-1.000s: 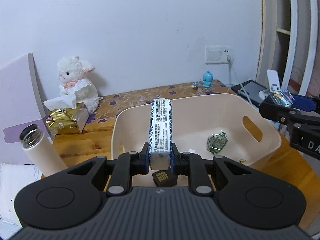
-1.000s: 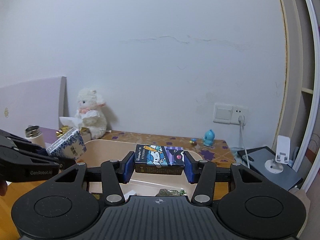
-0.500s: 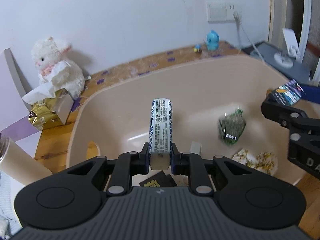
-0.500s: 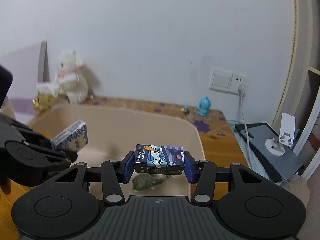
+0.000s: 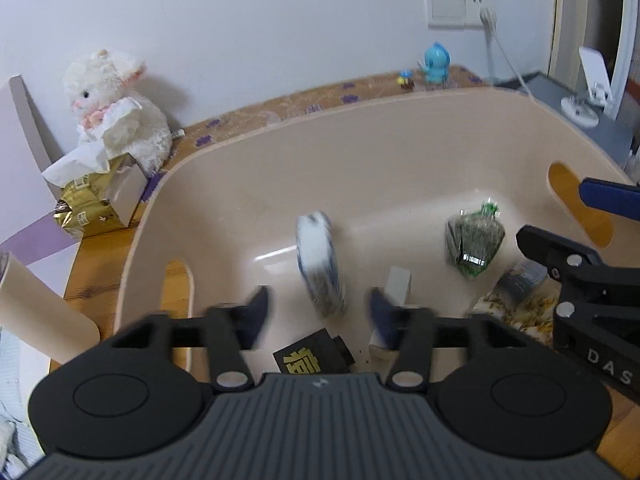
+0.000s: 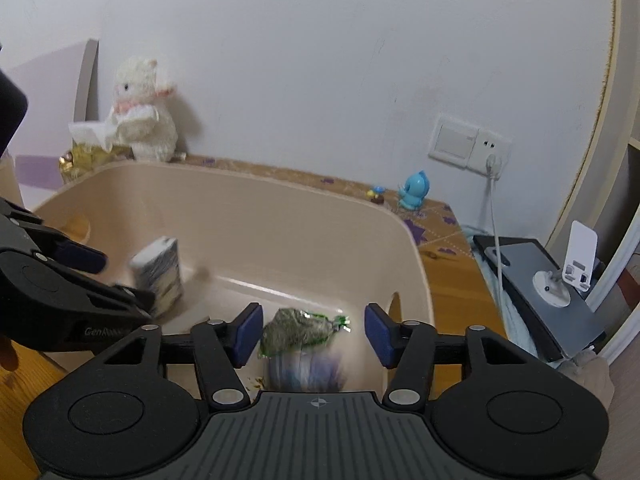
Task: Organize objects
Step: 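Open both tools to drop the carton and purple box into the bin, then reach the left tool to the orange cloth while the right tool reaches the white clips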
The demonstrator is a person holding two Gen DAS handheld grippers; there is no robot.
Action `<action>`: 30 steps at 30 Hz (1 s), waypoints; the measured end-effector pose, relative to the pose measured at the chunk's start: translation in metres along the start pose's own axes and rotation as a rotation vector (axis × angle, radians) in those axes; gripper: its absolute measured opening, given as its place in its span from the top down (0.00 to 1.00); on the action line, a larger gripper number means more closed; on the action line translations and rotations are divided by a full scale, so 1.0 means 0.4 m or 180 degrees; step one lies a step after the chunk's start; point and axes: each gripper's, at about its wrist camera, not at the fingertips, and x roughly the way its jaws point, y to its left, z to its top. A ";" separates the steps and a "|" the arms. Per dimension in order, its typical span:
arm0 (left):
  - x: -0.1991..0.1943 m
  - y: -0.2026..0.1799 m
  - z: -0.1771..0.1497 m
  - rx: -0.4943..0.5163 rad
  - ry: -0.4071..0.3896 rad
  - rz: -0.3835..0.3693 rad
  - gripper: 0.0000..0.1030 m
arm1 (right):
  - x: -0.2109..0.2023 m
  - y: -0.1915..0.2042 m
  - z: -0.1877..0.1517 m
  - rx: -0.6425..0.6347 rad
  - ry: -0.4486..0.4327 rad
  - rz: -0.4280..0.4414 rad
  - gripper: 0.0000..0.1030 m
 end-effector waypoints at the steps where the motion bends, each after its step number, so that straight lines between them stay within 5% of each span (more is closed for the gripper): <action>1: -0.013 0.005 0.001 -0.0028 -0.0037 -0.0021 0.29 | -0.014 -0.003 0.004 0.0020 -0.0039 0.0010 0.36; 10: -0.149 0.017 -0.005 -0.0048 -0.0320 -0.0033 0.15 | -0.150 -0.038 0.017 0.0173 -0.0325 0.0019 0.16; 21: -0.279 0.037 -0.085 -0.0150 -0.0445 -0.0049 0.12 | -0.284 -0.035 -0.034 0.0138 -0.0376 0.0062 0.14; 30: -0.273 0.030 -0.175 -0.0138 -0.0293 -0.0116 0.12 | -0.297 -0.007 -0.111 0.0022 -0.0217 0.0062 0.14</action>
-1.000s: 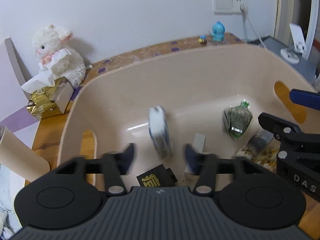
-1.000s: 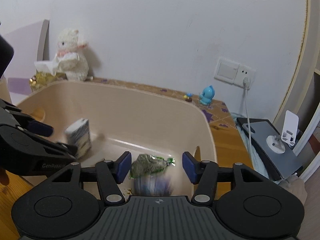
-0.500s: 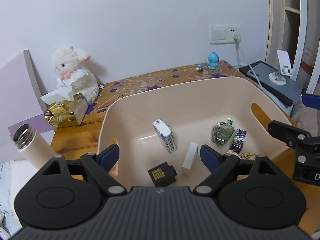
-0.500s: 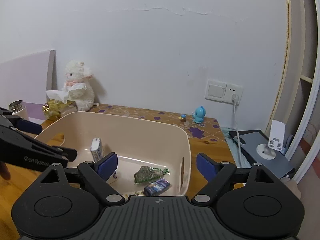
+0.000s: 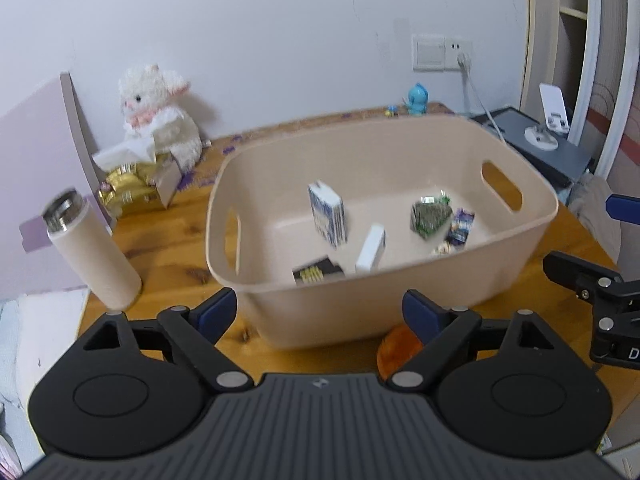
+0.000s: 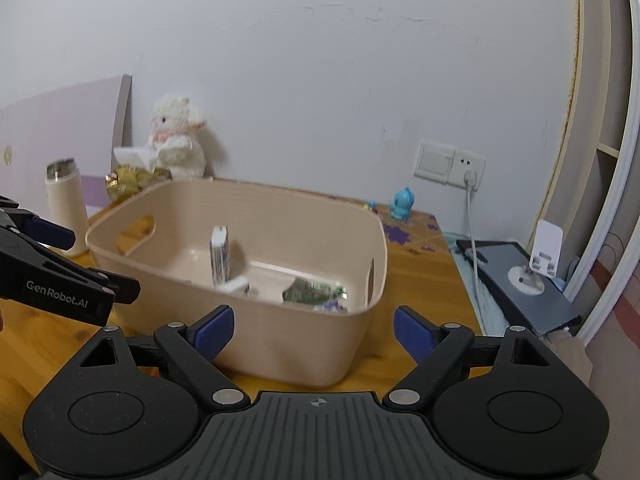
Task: Organize objects
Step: 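Reach the left tool to the orange cloth while the right tool reaches the white clips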
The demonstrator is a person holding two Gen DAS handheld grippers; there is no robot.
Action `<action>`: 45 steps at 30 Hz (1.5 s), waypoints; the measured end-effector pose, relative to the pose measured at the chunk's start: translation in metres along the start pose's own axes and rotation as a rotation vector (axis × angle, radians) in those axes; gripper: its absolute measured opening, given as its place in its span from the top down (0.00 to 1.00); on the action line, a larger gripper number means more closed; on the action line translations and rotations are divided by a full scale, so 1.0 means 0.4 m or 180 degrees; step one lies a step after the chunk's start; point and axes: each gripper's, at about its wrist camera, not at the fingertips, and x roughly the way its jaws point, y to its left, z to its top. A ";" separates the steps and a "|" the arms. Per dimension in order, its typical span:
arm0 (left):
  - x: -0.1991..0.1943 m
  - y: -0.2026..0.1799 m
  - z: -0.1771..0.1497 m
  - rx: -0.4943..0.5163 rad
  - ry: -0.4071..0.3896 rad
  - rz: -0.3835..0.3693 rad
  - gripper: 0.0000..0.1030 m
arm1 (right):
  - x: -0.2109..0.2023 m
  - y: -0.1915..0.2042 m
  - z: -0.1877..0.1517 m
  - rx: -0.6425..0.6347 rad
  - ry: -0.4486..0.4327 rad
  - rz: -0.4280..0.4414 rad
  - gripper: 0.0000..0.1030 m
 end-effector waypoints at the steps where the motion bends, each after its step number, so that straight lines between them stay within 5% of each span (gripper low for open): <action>1: 0.007 -0.002 -0.012 -0.0002 0.0031 -0.0015 0.12 | 0.002 0.002 -0.012 -0.0013 0.0030 -0.0002 0.14; 22: 0.189 -0.030 -0.128 0.0039 0.0522 -0.0272 0.12 | 0.134 0.024 -0.172 -0.0052 0.0674 0.0001 0.14; 33: 0.125 -0.022 -0.110 -0.0145 0.0225 -0.0226 0.12 | 0.154 0.021 -0.178 0.0006 0.0687 0.0053 0.14; 45: 0.228 -0.004 -0.132 -0.0234 0.0582 -0.0180 0.11 | 0.161 0.025 -0.180 0.0043 0.0701 0.0090 0.14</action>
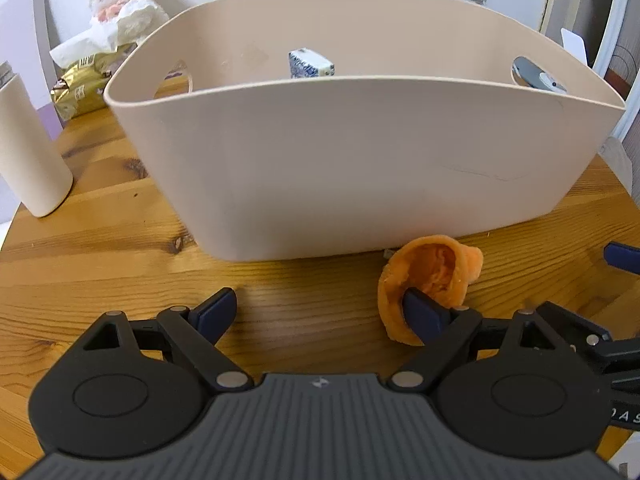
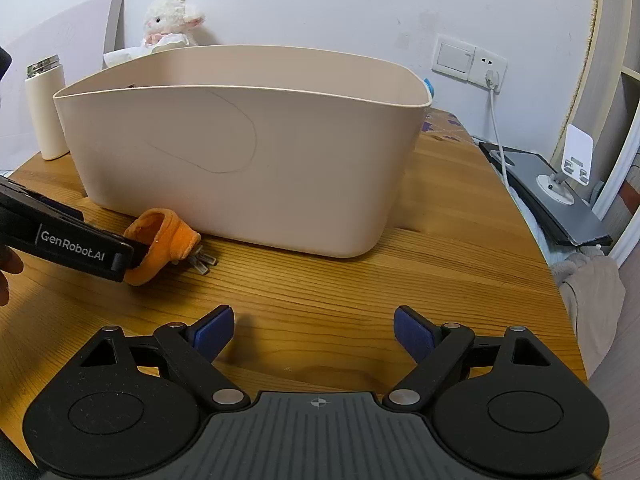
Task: Organize objects
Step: 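Reach the left tool to the orange cloth while the right tool reaches the white clips, then close the left tool on the orange cloth while the right tool grasps the white clips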
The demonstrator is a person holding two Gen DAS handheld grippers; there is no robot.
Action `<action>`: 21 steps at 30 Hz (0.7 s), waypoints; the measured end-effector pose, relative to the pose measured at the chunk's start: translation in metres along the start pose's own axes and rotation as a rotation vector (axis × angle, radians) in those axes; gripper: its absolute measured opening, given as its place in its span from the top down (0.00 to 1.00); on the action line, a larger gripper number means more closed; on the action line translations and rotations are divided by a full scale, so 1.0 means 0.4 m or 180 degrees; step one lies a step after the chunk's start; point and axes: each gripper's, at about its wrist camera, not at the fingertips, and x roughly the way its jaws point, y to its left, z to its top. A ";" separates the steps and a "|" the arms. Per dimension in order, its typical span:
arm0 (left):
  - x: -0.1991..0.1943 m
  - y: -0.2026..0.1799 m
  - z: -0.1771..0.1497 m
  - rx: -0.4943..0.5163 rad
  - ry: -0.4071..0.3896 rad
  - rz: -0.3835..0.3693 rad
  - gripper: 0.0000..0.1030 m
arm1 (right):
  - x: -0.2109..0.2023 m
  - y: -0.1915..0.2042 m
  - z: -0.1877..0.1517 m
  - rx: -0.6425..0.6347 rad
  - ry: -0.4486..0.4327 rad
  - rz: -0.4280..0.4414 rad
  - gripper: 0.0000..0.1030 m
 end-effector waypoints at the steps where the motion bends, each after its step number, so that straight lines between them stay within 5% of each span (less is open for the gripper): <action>1: -0.003 0.003 -0.001 0.0021 0.0016 0.0018 0.11 | 0.002 0.002 0.001 -0.0005 0.0002 0.0008 0.14; 13: -0.032 0.102 -0.030 0.0046 0.0026 0.0342 0.11 | 0.035 0.077 0.018 -0.0136 -0.0017 0.0209 0.14; 21: -0.016 0.123 -0.021 -0.0064 -0.0012 0.0041 0.12 | 0.076 0.106 0.044 -0.0115 -0.0099 0.0346 0.14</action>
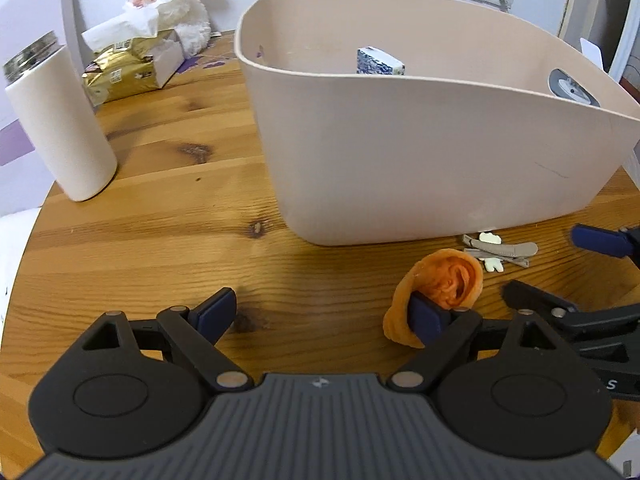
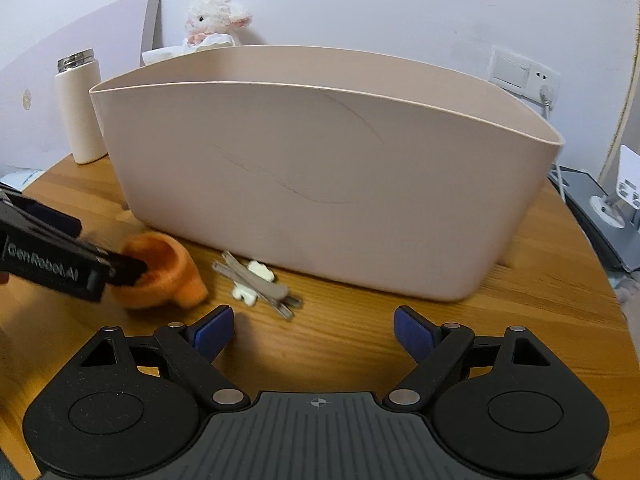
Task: Organize objects
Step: 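Close the left tool on the orange cloth while the right tool grasps the white clips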
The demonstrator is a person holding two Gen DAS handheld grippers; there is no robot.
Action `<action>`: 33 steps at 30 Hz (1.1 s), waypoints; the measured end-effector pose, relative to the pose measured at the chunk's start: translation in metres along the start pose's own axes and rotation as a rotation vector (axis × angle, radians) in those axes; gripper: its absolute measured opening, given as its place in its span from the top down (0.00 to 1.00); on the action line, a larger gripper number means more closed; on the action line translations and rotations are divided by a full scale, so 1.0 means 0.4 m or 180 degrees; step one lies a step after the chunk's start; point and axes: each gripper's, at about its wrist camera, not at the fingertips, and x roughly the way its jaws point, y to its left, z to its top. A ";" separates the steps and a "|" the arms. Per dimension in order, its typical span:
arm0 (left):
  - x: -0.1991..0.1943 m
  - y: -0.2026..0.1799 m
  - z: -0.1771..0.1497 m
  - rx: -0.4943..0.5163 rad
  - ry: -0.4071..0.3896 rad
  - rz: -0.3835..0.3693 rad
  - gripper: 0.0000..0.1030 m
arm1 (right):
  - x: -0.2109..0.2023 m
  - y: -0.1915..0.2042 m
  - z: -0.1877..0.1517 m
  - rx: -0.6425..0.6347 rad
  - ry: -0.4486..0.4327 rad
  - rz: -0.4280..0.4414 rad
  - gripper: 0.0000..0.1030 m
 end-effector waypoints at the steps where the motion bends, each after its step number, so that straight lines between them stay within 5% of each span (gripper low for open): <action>1: 0.007 -0.001 0.002 -0.0002 -0.0005 -0.0019 0.12 | 0.007 0.002 0.001 0.0002 -0.0009 0.0016 0.15; 6: 0.019 -0.003 0.004 -0.0069 -0.0041 -0.0184 0.12 | 0.022 -0.001 0.005 0.0039 -0.0076 0.0108 0.21; 10: 0.010 -0.007 -0.002 -0.0036 -0.0075 -0.0308 0.18 | 0.014 -0.003 0.002 -0.0020 -0.0095 0.0235 0.39; 13: 0.002 -0.021 -0.007 0.0155 -0.0129 -0.0296 0.37 | 0.009 0.003 0.004 -0.0052 -0.0101 0.0278 0.55; 17: -0.010 -0.023 -0.009 0.0165 -0.0110 -0.0463 0.77 | 0.005 0.019 0.010 -0.0110 -0.0084 0.0338 0.74; 18: -0.011 -0.022 -0.009 0.0146 -0.0093 -0.0497 0.80 | 0.004 0.024 0.009 -0.0131 -0.0081 0.0349 0.74; 25: -0.024 -0.013 -0.020 0.0090 -0.0037 -0.0343 0.81 | -0.026 0.054 0.009 -0.0253 0.0035 0.0458 0.74; 26: -0.026 -0.011 -0.022 0.0090 -0.0031 -0.0334 0.80 | -0.029 0.058 0.007 -0.0287 0.0040 0.0440 0.62; 28: -0.027 -0.010 -0.025 0.0102 -0.0024 -0.0329 0.78 | -0.029 0.068 0.010 -0.0354 0.0033 0.0406 0.61; 32: -0.020 -0.014 -0.025 0.0101 -0.0052 -0.0328 0.39 | -0.023 0.070 0.017 -0.0399 -0.0006 0.0405 0.53; 33: -0.015 -0.016 -0.024 0.0102 -0.0060 -0.0358 0.39 | -0.018 0.072 0.020 -0.0410 -0.0002 0.0411 0.53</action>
